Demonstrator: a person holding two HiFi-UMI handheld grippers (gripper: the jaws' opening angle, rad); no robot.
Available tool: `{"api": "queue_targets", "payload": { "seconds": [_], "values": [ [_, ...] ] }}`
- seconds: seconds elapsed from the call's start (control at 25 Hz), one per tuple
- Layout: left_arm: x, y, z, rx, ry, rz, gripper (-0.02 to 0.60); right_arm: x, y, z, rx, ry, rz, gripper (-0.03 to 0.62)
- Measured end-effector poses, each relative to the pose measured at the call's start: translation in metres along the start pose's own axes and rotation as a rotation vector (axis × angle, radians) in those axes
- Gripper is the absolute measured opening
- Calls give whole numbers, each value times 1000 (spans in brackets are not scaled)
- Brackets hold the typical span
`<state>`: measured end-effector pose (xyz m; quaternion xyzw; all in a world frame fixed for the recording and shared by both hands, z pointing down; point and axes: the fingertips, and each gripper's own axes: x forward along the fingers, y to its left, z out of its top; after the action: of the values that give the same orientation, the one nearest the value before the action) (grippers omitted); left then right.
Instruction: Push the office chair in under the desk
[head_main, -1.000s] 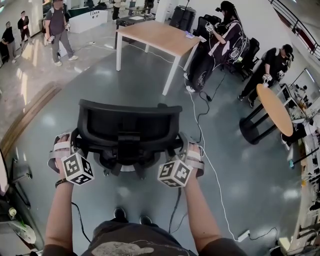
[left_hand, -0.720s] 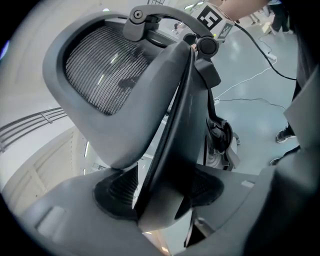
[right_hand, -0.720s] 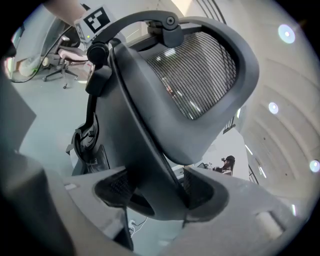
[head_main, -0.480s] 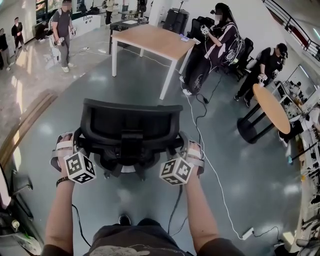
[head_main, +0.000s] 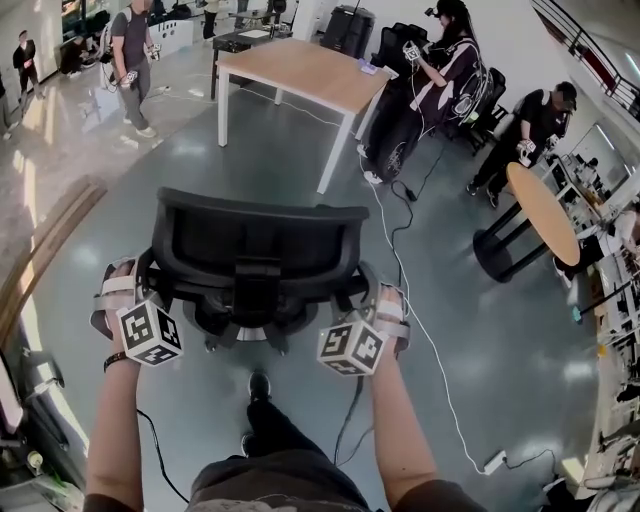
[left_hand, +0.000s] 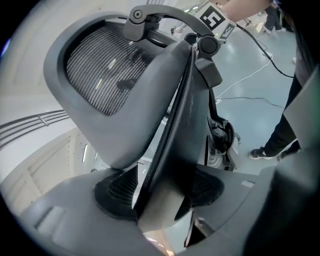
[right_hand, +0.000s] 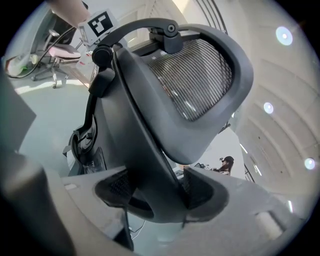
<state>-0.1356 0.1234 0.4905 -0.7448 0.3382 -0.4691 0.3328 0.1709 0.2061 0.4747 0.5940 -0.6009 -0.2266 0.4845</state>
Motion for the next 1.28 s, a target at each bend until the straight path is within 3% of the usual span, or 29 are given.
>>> {"api": "queue_targets", "payload": {
  "seconds": [0.2, 0.4, 0.64, 1.28],
  "values": [
    [16, 6, -5, -3, -2, 8, 290, 18, 0, 4, 2, 0, 4, 273],
    [80, 55, -24, 2, -7, -1, 295, 86, -13, 35, 9, 1, -9, 270],
    [122, 86, -34, 14, -27, -17, 293, 125, -22, 53, 9, 11, -22, 268],
    [228, 140, -3, 17, -77, 2, 287, 236, -75, 46, 17, 23, -33, 271]
  ]
}}
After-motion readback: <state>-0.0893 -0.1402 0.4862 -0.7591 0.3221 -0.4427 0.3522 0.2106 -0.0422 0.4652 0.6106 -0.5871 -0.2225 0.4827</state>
